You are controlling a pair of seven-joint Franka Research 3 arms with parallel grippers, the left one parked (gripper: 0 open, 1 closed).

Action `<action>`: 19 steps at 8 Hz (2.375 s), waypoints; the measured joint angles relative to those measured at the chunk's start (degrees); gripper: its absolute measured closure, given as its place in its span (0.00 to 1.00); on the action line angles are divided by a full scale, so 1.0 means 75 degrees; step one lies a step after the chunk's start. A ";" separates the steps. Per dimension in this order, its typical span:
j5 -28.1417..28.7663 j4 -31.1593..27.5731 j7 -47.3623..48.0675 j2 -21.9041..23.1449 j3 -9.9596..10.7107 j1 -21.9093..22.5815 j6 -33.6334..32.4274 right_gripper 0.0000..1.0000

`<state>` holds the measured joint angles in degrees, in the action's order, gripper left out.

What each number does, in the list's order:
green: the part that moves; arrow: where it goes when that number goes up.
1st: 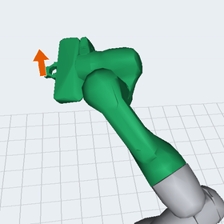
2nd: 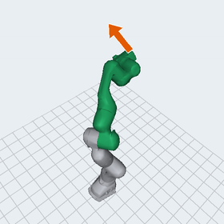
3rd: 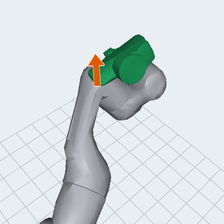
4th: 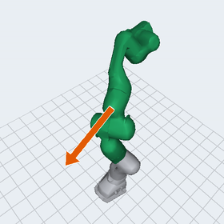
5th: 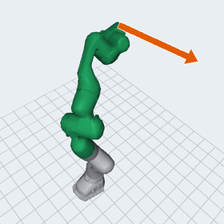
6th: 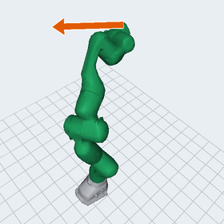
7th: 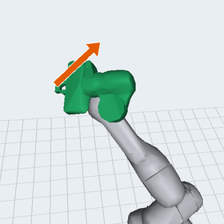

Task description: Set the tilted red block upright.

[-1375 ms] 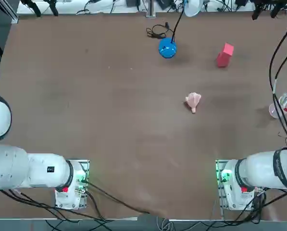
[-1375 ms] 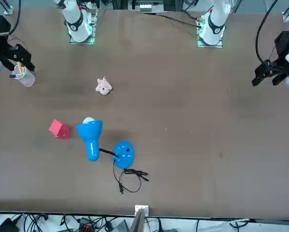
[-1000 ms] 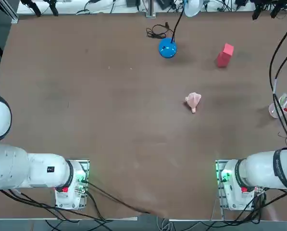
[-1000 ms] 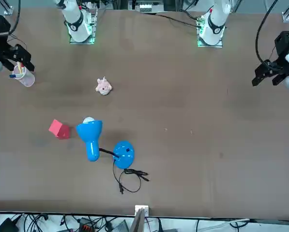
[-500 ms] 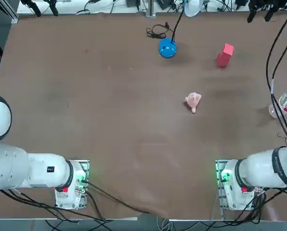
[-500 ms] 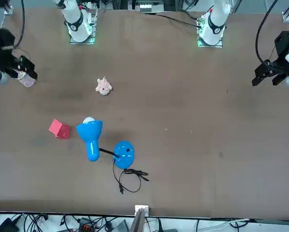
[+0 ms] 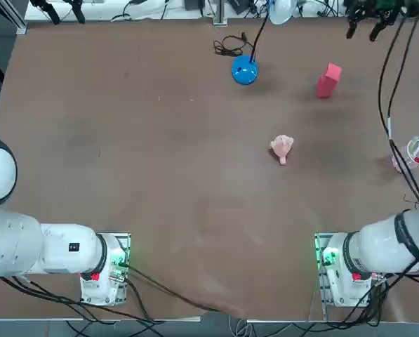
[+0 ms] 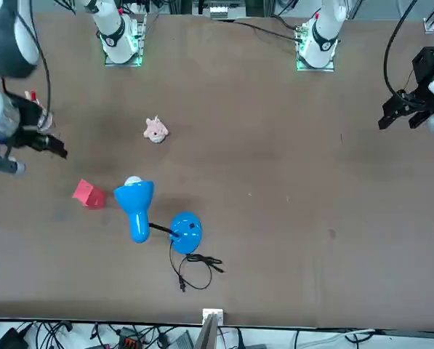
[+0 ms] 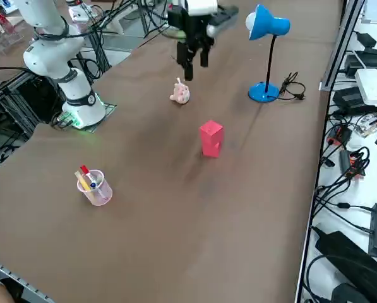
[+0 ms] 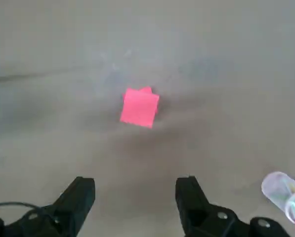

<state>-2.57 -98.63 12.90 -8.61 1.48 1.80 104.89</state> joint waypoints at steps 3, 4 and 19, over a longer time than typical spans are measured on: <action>0.0003 -0.1129 0.0266 -0.0171 0.0002 -0.0023 0.1715 0.00; 0.0004 -0.1312 0.0571 -0.0273 0.0003 -0.0027 0.2072 0.00; 0.0008 -0.1538 0.1144 -0.1680 0.0006 -0.0149 0.3844 0.00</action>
<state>-2.51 -110.16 21.48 -21.21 1.52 0.68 133.71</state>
